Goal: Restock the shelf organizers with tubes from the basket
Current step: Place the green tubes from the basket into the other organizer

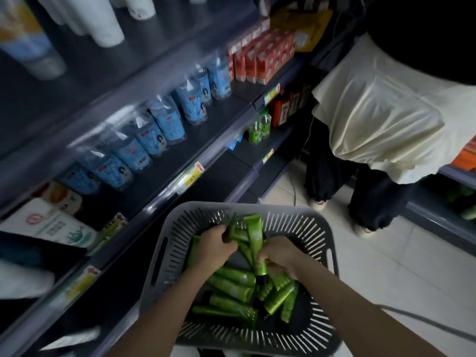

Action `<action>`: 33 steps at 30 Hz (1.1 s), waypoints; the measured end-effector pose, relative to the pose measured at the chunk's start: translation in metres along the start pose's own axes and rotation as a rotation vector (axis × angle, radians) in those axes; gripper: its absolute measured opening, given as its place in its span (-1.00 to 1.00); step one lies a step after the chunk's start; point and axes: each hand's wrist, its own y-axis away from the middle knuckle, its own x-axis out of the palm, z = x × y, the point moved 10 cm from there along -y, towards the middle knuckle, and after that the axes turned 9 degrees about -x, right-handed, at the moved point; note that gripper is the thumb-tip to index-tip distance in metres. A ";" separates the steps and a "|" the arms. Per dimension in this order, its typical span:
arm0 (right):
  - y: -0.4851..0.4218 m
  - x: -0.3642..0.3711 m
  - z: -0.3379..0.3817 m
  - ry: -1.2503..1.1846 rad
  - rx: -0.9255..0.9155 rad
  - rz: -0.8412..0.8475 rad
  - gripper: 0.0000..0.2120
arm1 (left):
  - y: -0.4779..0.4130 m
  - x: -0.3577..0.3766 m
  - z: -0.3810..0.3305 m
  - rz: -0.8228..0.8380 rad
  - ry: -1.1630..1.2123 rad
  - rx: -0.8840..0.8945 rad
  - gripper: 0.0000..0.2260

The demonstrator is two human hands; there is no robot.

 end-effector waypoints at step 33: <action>0.224 0.191 0.478 0.138 -0.979 0.527 -0.69 | 0.182 -0.486 -0.132 -0.606 0.478 0.514 -0.84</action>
